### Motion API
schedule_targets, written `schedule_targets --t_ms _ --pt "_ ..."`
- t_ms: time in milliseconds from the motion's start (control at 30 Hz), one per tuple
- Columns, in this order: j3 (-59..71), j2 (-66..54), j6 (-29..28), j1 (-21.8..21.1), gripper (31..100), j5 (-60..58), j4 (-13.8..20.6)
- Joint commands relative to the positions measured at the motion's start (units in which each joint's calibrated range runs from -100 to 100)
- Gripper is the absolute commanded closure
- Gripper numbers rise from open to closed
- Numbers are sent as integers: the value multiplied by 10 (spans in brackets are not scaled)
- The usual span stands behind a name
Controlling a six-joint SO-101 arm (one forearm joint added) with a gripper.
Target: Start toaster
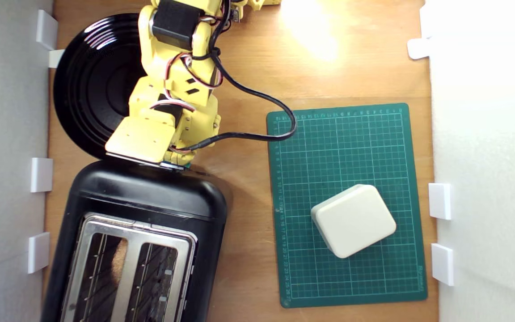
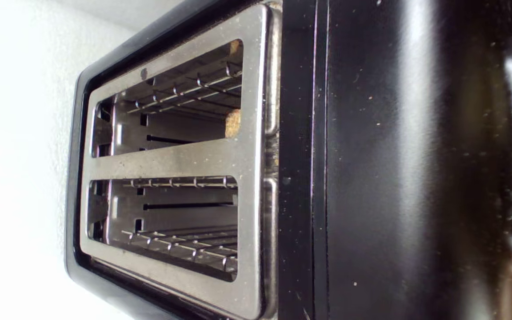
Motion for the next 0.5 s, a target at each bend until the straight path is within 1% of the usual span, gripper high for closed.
schedule_targets --t_ms 0,367,467 --pt "9 20 -12 -4 989 2 6" --pt "15 70 -30 -5 989 2 6" --pt "53 70 -38 -5 989 -49 6"
